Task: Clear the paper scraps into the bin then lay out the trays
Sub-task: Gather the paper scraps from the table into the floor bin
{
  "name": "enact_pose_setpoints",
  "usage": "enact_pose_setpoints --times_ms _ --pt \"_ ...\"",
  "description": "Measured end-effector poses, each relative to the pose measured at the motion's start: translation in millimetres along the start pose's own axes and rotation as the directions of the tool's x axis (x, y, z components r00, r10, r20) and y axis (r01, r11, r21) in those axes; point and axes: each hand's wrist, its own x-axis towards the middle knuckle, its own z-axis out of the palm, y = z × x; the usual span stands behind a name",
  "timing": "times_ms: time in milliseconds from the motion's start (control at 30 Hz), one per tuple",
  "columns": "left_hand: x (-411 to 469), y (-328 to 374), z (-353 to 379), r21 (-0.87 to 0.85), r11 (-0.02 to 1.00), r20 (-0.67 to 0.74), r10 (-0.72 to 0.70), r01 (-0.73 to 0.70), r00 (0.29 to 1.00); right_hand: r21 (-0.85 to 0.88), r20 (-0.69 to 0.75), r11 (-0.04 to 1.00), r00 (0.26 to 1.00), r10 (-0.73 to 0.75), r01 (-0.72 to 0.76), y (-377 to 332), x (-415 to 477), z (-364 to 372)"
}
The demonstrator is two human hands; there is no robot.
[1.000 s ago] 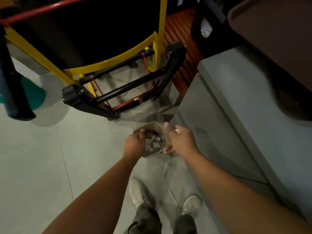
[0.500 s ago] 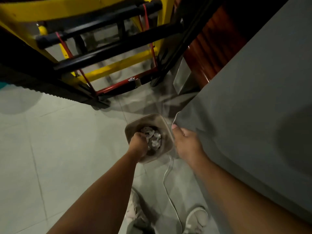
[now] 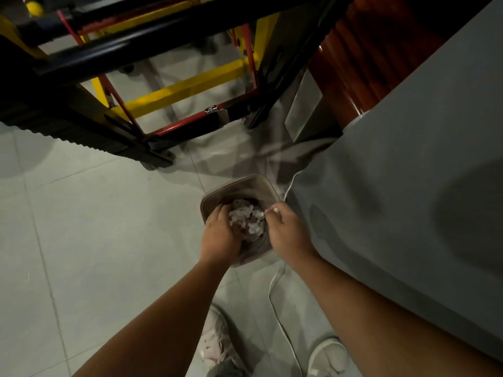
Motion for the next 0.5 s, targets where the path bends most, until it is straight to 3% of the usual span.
enact_pose_setpoints --times_ms 200,500 --pt "-19.3 -31.4 -34.7 0.109 0.99 -0.074 0.099 -0.091 0.992 -0.251 0.121 0.955 0.984 -0.129 0.156 1.3 31.5 51.5" --pt "-20.4 -52.6 -53.5 0.155 0.988 -0.065 0.015 -0.004 0.998 -0.479 0.289 0.863 0.957 -0.02 0.162 17.4 41.5 79.3"
